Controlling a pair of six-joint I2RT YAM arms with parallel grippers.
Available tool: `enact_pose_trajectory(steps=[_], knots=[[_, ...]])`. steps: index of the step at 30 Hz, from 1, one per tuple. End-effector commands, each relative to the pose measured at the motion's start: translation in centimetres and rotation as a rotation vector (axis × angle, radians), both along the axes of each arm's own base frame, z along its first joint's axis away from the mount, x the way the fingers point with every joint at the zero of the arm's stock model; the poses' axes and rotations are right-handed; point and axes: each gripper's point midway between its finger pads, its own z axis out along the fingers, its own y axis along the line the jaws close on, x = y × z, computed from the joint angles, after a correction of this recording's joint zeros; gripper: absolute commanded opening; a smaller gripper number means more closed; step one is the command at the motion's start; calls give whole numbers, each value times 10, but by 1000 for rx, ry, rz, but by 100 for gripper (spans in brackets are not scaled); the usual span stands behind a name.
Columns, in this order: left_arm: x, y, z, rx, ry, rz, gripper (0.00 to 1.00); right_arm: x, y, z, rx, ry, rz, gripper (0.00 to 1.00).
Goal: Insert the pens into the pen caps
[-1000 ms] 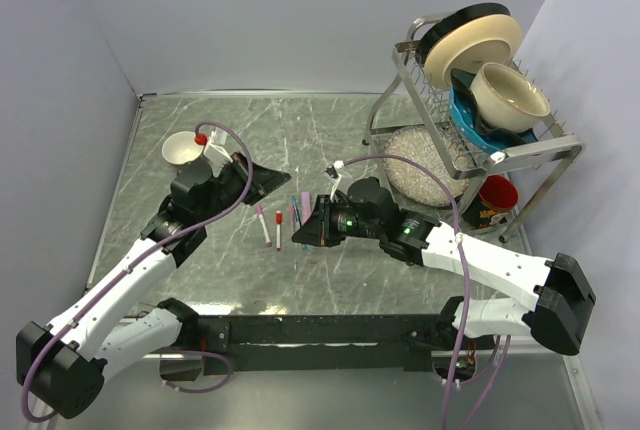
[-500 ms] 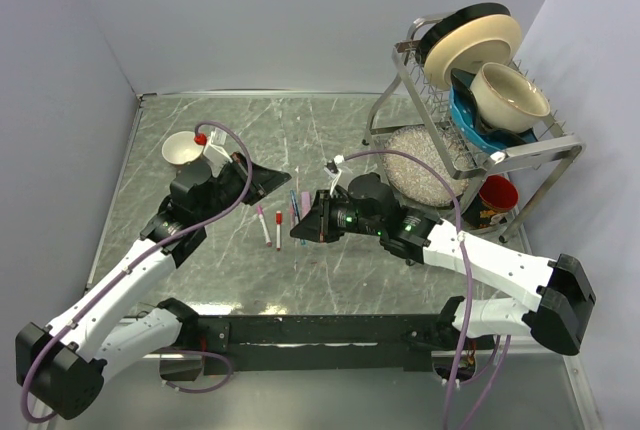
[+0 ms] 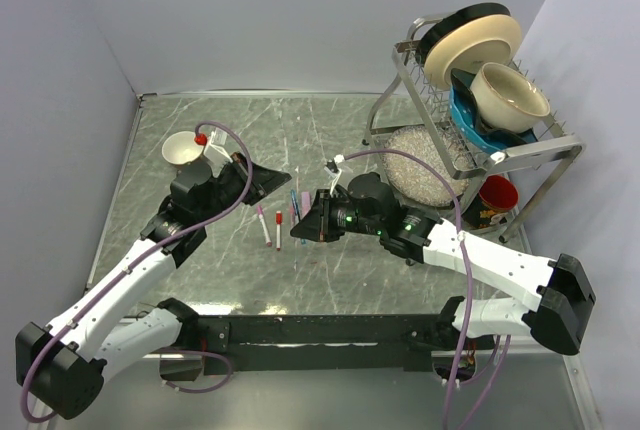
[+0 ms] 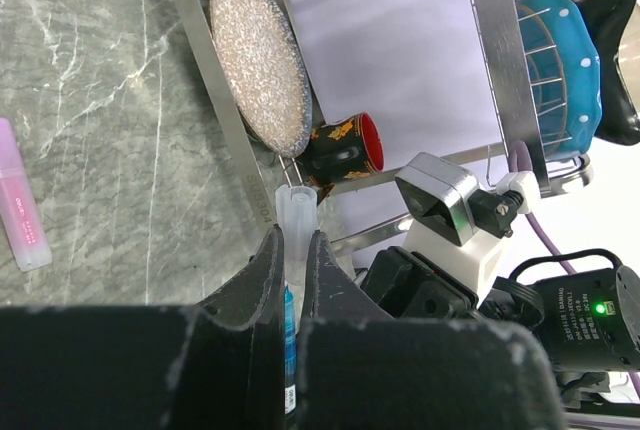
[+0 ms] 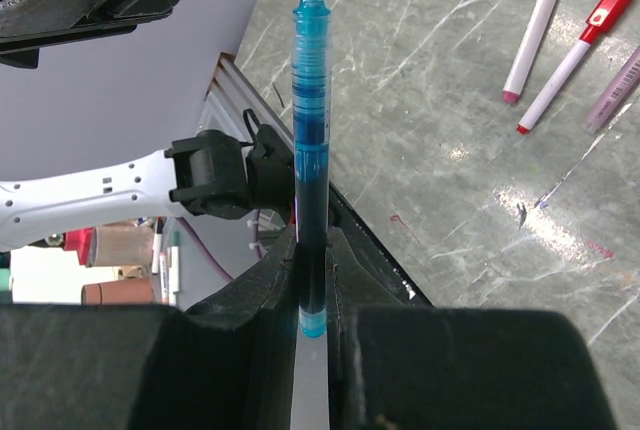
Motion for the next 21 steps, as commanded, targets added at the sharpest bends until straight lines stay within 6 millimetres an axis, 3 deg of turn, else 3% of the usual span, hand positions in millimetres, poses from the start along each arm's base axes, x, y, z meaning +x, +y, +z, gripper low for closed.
enact_pose_trajectory(steps=[1, 21], knots=[[0, 2, -3, 19, -32, 6, 1, 5, 9, 36, 71, -71, 7, 0], [5, 7, 1, 40, -47, 43, 1, 2, 7, 35, 70, -57, 2, 0]])
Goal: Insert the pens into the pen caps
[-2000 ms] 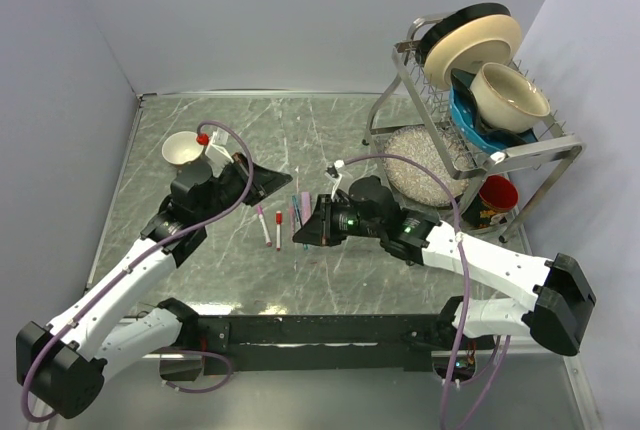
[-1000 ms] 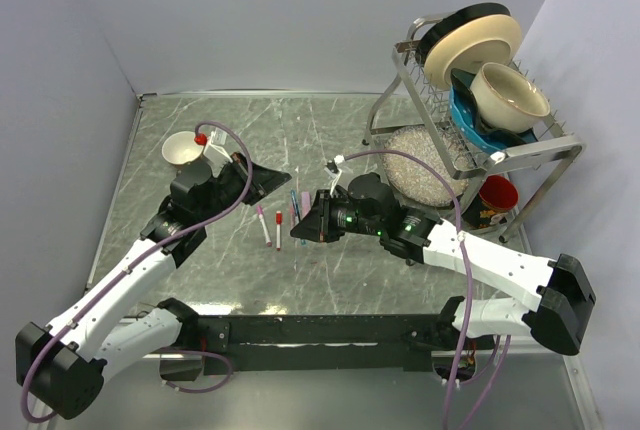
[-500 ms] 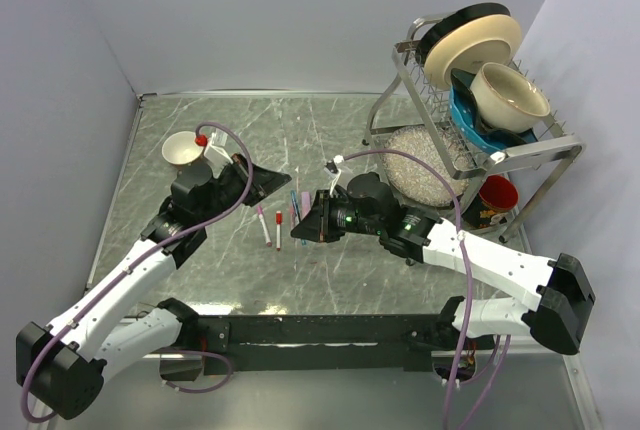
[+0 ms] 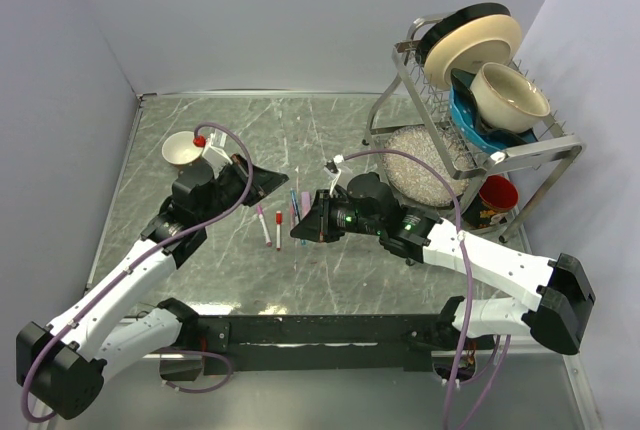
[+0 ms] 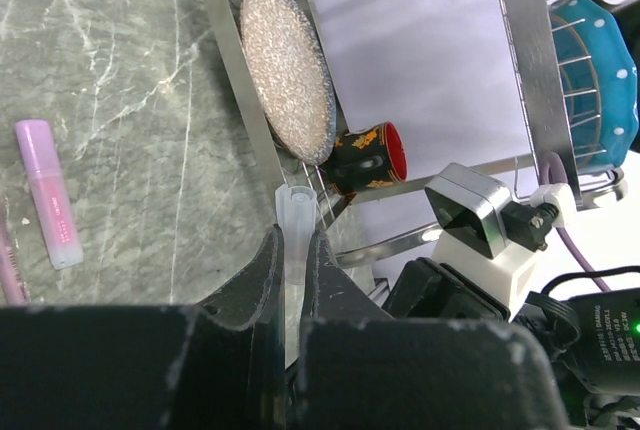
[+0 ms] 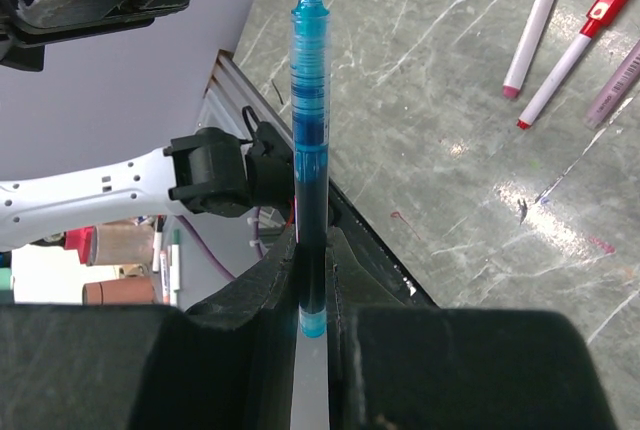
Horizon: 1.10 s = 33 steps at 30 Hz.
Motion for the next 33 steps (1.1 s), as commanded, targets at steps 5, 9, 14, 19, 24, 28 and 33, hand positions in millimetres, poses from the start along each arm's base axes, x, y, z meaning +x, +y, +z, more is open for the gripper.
enact_pose_trajectory(steps=[5, 9, 14, 19, 24, 28, 33], knots=[[-2, 1, 14, -11, -52, -6, 1, 4, 10, 35, 79, -65, 7, 0], [-5, -1, 15, -21, -50, -19, 1, 5, 12, 35, 77, -62, 8, 0], [-7, -2, 13, -23, -45, -29, 1, 6, 13, 36, 77, -65, 11, 0], [-7, -3, 15, -31, -47, -33, 1, 6, 13, 35, 74, -62, 11, 0], [-6, 0, 19, -37, -46, -15, 1, 5, 15, 31, 69, -56, 18, 0], [-5, 1, 24, -42, -47, -1, 1, 2, 15, 25, 64, -40, 22, 0], [-4, 0, 32, -47, -64, -6, 1, 0, 15, 25, 65, -40, 20, 0]])
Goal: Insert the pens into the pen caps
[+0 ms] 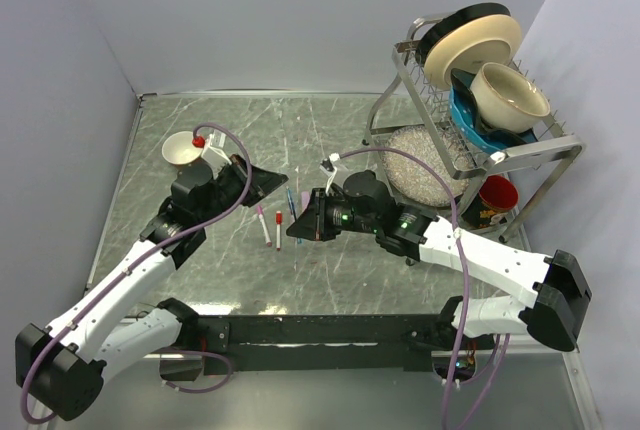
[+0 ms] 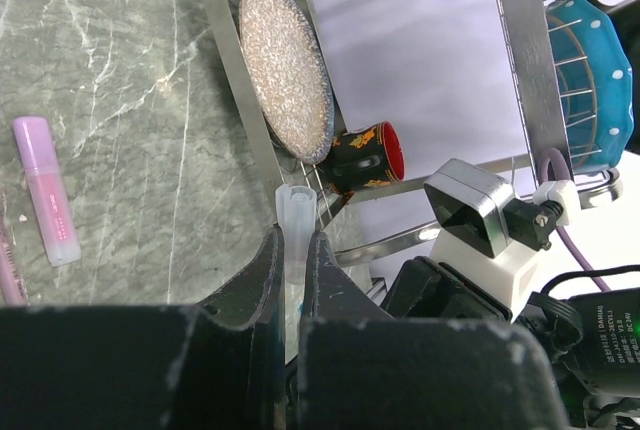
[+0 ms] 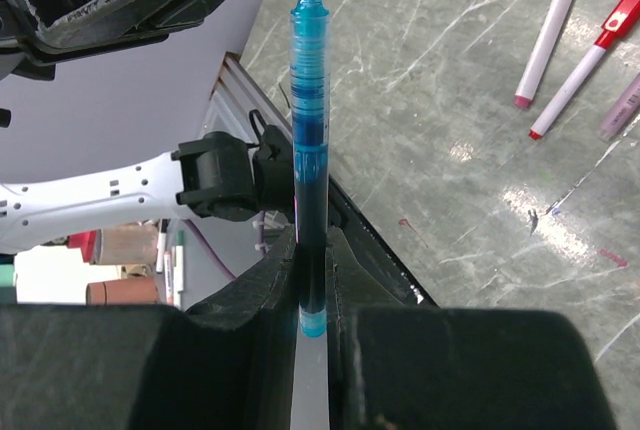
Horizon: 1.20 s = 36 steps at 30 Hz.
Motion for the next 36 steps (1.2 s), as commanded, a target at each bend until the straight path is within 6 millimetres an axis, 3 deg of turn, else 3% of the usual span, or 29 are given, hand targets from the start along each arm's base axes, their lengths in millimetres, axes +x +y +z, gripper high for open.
enact_pose_trajectory(steps=[1, 25, 36], knots=[[-3, -1, 30, -41, -65, -10, 1, -1, 7, 21, 53, -37, 10, 0], [-6, 8, 32, -38, -73, 26, 1, -2, 6, 22, 59, -38, 5, 0], [-13, 2, 34, -57, -73, -23, 1, 0, 8, 25, 61, -44, 7, 0]])
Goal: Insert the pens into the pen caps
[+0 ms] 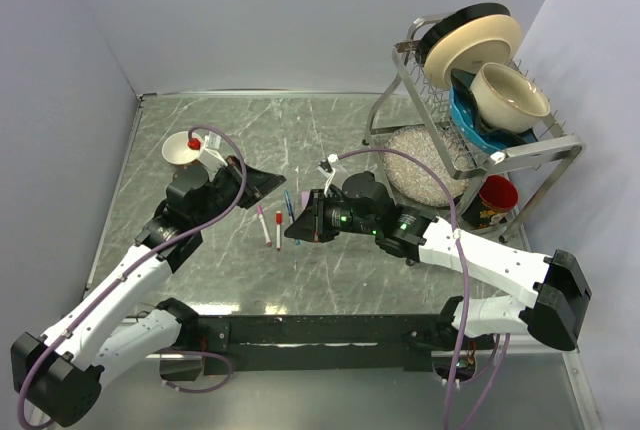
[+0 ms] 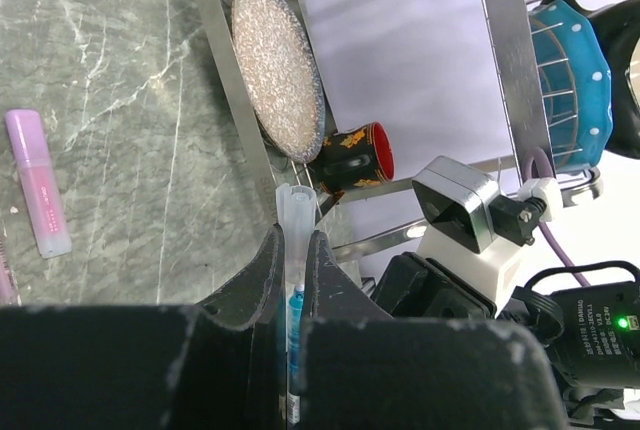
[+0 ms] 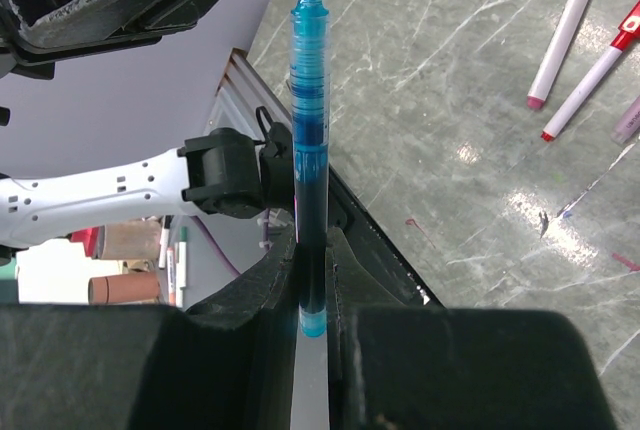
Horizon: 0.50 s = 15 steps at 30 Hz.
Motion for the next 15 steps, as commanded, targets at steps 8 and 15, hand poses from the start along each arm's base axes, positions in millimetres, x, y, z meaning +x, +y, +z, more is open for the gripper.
enact_pose_trajectory(steps=[8, 15], knots=[[-30, -7, 25, -47, -99, -130, 1, 5, 4, 29, 53, -56, -13, 0], [-44, -11, 15, -32, -92, -205, 1, 10, 6, 44, 62, -87, -19, 0]])
